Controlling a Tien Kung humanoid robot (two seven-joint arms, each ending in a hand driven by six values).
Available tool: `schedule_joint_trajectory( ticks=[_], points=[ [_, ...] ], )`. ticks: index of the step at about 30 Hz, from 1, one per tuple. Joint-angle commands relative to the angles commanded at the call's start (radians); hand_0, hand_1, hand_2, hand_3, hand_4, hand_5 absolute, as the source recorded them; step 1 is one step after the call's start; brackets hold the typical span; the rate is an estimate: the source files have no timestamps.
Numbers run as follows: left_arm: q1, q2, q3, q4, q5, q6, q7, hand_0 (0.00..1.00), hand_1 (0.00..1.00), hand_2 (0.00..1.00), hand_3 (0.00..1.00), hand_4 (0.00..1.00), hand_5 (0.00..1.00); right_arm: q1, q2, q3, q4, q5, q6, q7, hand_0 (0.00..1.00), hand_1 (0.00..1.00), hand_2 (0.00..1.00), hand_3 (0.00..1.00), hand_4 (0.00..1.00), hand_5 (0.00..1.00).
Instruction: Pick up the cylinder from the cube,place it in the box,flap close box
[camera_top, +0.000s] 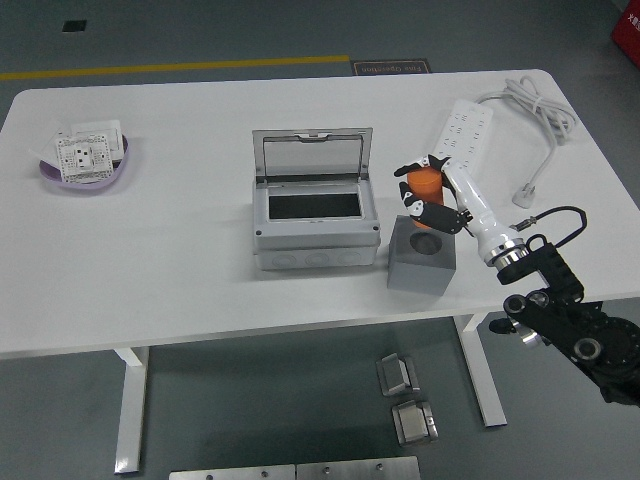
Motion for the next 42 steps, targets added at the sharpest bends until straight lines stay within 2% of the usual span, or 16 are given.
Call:
schedule_joint_trajectory(
  ticks=[2,3,8,9,14,15,23,28,32,33,38,39,42],
  points=[
    [0.0,0.001,-0.004,0.0,0.005,0.001,0.001,0.651,0.656,0.554,0.587,0.589,0.216,0.023,0.011,-0.02,-0.002,-0.033,0.001,-0.022,0.521,0.427,0.46,0.301,0.002,0.002],
    [0.0,0.002,-0.008,0.0,0.009,0.001,0.002,0.651,0.656,0.553,0.587,0.591,0.218,0.045,0.023,-0.04,-0.005,-0.062,0.004,-0.044,0.431,0.406,0.47,0.303,0.002,0.002],
    [-0.001,0.007,-0.022,-0.001,0.024,0.003,0.007,0.651,0.656,0.553,0.587,0.591,0.218,0.151,0.081,-0.127,-0.03,-0.212,0.033,-0.145,0.431,0.406,0.47,0.303,0.002,0.002],
    [-0.001,0.008,-0.025,-0.001,0.027,0.003,0.008,0.651,0.656,0.554,0.587,0.592,0.221,0.17,0.092,-0.145,-0.037,-0.235,0.04,-0.158,0.038,0.214,0.457,0.299,0.002,0.002],
    [-0.004,0.012,-0.04,-0.002,0.044,0.004,0.013,0.651,0.656,0.554,0.587,0.592,0.221,0.27,0.142,-0.243,-0.09,-0.34,0.071,-0.194,0.038,0.214,0.457,0.299,0.002,0.002],
    [-0.005,0.013,-0.041,-0.002,0.046,0.004,0.014,0.651,0.656,0.553,0.587,0.592,0.222,0.288,0.15,-0.261,-0.102,-0.346,0.076,-0.195,0.007,0.202,0.455,0.295,0.002,0.002],
    [-0.016,0.02,-0.049,-0.003,0.058,0.003,0.018,0.651,0.657,0.552,0.585,0.591,0.226,0.408,0.211,-0.406,-0.218,-0.312,0.1,-0.181,0.008,0.201,0.454,0.296,0.002,0.002],
    [-0.025,0.023,-0.045,-0.004,0.056,0.002,0.017,0.651,0.658,0.553,0.585,0.591,0.225,0.445,0.233,-0.48,-0.295,-0.261,0.113,-0.149,0.013,0.205,0.457,0.295,0.002,0.002],
    [-0.029,0.023,-0.05,-0.004,0.065,0.001,0.02,0.651,0.658,0.553,0.585,0.591,0.225,0.456,0.243,-0.495,-0.345,-0.246,0.136,-0.123,0.013,0.205,0.457,0.295,0.002,0.002],
    [-0.03,0.023,-0.051,-0.004,0.066,0.0,0.02,0.651,0.658,0.553,0.585,0.589,0.224,0.458,0.244,-0.496,-0.354,-0.248,0.138,-0.117,0.039,0.212,0.46,0.297,0.002,0.002],
    [-0.033,0.023,-0.053,-0.004,0.072,-0.001,0.021,0.651,0.658,0.553,0.585,0.589,0.224,0.465,0.249,-0.489,-0.369,-0.268,0.144,-0.103,0.039,0.212,0.46,0.297,0.002,0.002],
    [-0.033,0.023,-0.052,-0.004,0.071,-0.001,0.021,0.651,0.657,0.552,0.584,0.582,0.219,0.466,0.25,-0.488,-0.37,-0.272,0.144,-0.102,0.443,0.581,0.694,0.745,0.219,0.08],
    [-0.035,0.022,-0.048,-0.004,0.069,-0.002,0.02,0.651,0.657,0.552,0.584,0.582,0.219,0.469,0.253,-0.489,-0.372,-0.282,0.144,-0.1,0.443,0.581,0.694,0.745,0.219,0.08]
  ],
)
